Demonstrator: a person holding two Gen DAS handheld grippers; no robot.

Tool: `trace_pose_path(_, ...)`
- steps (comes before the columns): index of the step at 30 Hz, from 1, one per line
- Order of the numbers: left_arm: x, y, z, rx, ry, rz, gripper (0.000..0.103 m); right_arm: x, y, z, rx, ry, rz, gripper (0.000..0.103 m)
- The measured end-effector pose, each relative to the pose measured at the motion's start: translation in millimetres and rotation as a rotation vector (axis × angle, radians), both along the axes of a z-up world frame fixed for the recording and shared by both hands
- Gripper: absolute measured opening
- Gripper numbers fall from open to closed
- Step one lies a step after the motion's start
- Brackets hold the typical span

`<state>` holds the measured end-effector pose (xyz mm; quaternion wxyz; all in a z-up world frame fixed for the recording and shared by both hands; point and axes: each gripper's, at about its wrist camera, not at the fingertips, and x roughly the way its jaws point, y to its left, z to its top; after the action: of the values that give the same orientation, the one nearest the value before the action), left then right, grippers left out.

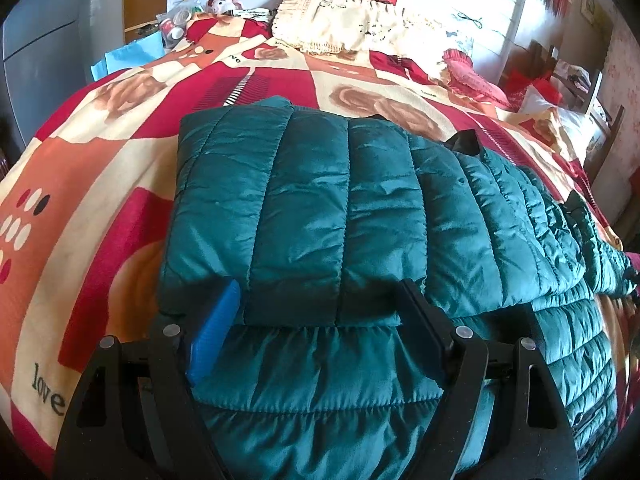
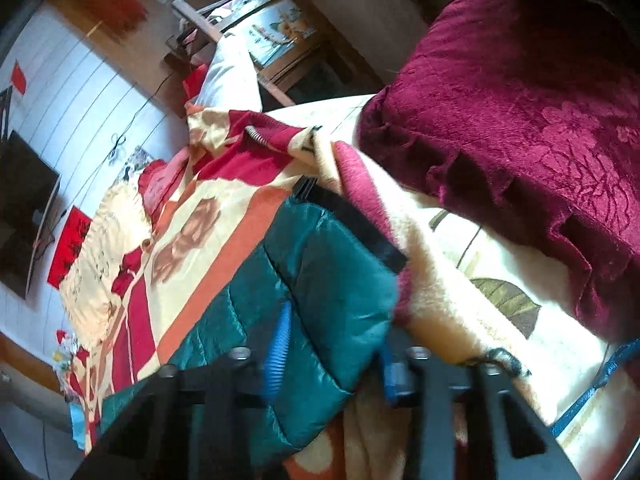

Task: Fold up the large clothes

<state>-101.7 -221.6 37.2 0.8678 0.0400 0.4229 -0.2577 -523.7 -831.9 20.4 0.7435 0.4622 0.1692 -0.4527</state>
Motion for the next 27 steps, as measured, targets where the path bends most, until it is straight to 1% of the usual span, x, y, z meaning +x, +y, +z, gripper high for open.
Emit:
trace_pose_path(1,0,0,0,-0.001,0.001,0.0,0.08,-1,0,1,-0.003,-0.006,0.003,0.023)
trace_pose_path(3,0,0,0,-0.003,0.002,0.0,0.08,1,4,8,-0.033,0.017,0.024,0.016)
trace_pose_path(5,0,0,1,-0.004,0.003,0.0,0.08,3,10,17,-0.055,0.027,0.048,0.013)
trace_pose_path(7,-1,0,2,-0.004,-0.003,0.001,0.08,5,16,27,-0.074,0.008,0.071,0.012)
trace_pose_path(11,-6,-1,6,0.006,-0.029,-0.007,0.08,14,40,54,-0.132,-0.021,0.156,0.011)
trace_pose_path(15,-14,0,18,0.011,-0.081,-0.014,0.08,33,65,74,-0.167,-0.033,0.246,0.01)
trace_pose_path(19,-19,3,29,0.004,-0.121,-0.018,0.08,63,94,88,-0.185,-0.035,0.347,0.01)
trace_pose_path(23,-16,8,32,-0.006,-0.116,-0.013,0.08,101,128,92,-0.187,-0.018,0.464,0.01)
trace_pose_path(27,-16,14,36,-0.02,-0.114,0.0,0.08,144,162,90,-0.191,0.006,0.571,0.01)
